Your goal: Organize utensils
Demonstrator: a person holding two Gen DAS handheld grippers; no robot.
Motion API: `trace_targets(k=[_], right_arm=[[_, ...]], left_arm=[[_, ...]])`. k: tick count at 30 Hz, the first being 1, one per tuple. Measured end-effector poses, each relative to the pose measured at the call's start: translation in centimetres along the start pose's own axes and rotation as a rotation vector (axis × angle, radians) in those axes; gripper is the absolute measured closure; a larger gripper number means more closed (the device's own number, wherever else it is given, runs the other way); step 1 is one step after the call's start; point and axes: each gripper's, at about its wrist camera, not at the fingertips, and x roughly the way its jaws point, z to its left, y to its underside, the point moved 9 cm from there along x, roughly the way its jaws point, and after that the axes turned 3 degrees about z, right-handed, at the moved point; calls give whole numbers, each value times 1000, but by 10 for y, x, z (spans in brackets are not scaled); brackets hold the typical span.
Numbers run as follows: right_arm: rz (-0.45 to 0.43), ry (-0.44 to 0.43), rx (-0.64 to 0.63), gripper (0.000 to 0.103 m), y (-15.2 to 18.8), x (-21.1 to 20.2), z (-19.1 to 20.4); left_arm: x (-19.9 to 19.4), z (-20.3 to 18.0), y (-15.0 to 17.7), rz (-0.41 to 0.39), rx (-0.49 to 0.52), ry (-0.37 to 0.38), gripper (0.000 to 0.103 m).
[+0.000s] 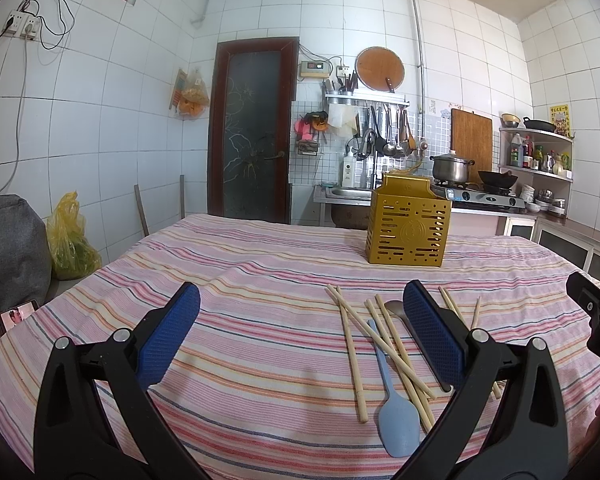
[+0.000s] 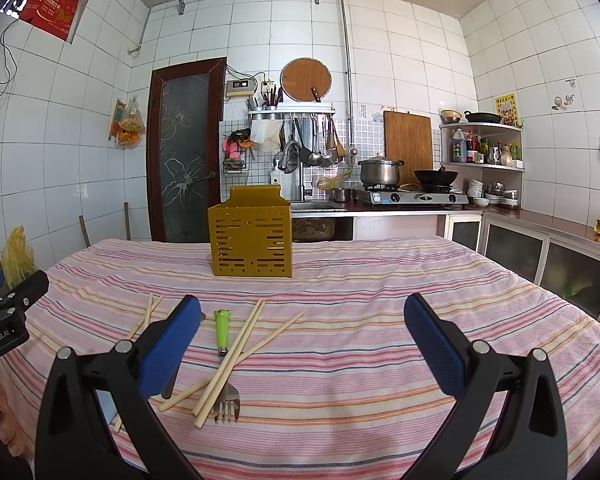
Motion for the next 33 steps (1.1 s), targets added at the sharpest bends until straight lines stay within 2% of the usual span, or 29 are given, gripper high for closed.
trace_targets(k=[22,33], right_arm=[[0,0,1,4,1,0,0],[5,-1,2,4,0,-1,-3]], left_arm=[[0,0,0,1,0,0,5],[14,1,7,37,1,0,5]])
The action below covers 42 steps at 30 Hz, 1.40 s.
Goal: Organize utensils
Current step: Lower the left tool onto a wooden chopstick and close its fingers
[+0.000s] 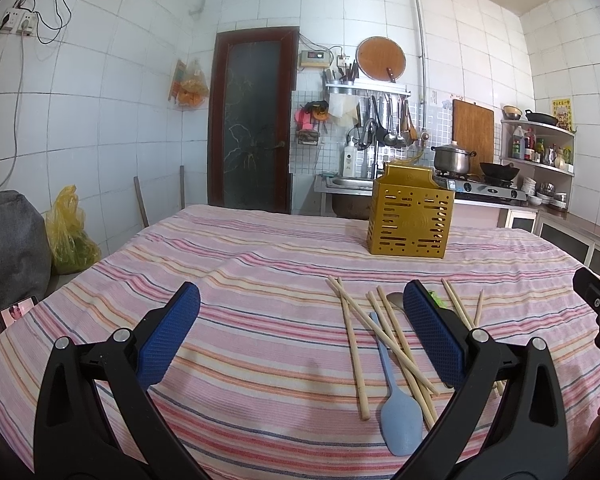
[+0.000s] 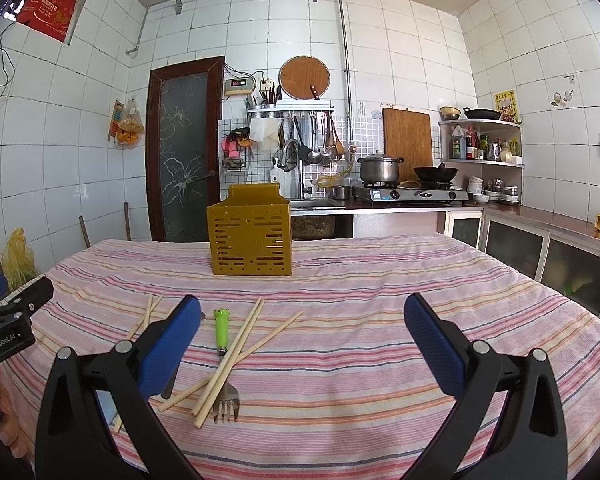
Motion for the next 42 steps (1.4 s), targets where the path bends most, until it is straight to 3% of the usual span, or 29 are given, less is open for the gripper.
trace_targets(k=[14,21,28,31,42], right_arm=[[-13,-9,10,4,-2,-3,-1],[9,-49,0,4,0,0,7],[23,-34,5,4,1,2,6],[96,-61,7,4,7,14,8],[295,7,-4,4,-4,88,11]], left_arm=[[-2,-6,-2,-3,12,33,5],[4,-10,2,42,10,80,5],[16,-11,8,123,0,98,5],[25,-11,10,170,-1,102,5],[84,-17,-13,309,95,59,5]])
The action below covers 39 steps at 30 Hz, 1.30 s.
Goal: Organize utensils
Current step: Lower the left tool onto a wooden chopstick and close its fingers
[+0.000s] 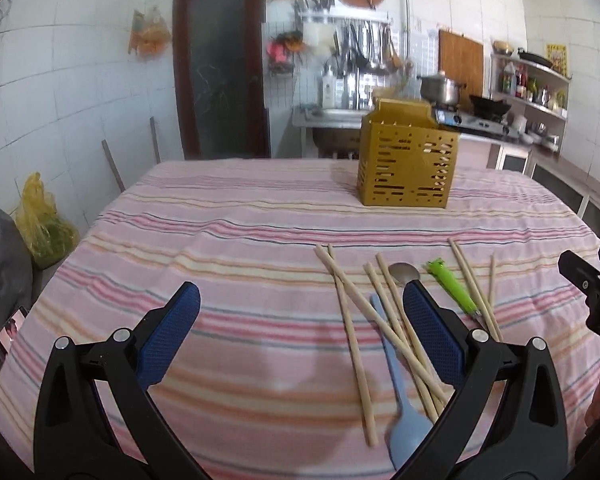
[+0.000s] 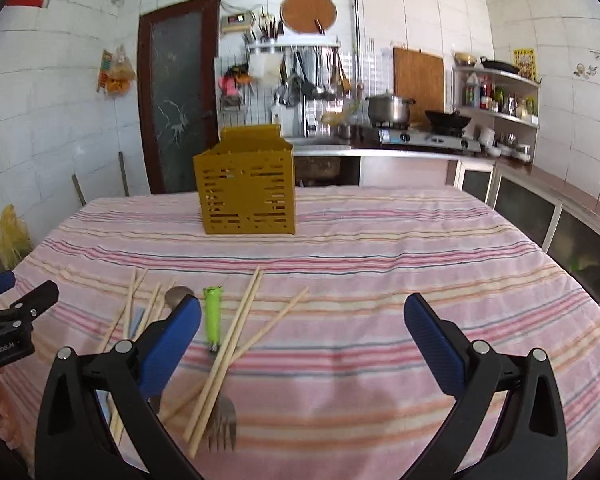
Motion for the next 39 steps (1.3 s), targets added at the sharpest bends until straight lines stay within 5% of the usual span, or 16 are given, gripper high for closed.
trace_targets(k=[8,10,15,25,32,39], right_arm=[[133,47,-45,7,-10,61,9],[181,51,-10,24,-6,76,5],[307,40,60,32,14,106,4],[392,65,116,57,32,126,4],[395,84,116,57,32,131,5],[411,85,113,72,30,137,13]], left_arm=[[66,4,-32,137,-17,-11,5],[82,3,-35,163,-21,-15,8],[114,-10,-31,260,-30,10,13],[137,-17,-13,349,-46,20,29],[146,-24,-8,382,-63,38,36],[156,-29,-5,410,-67,42,60]])
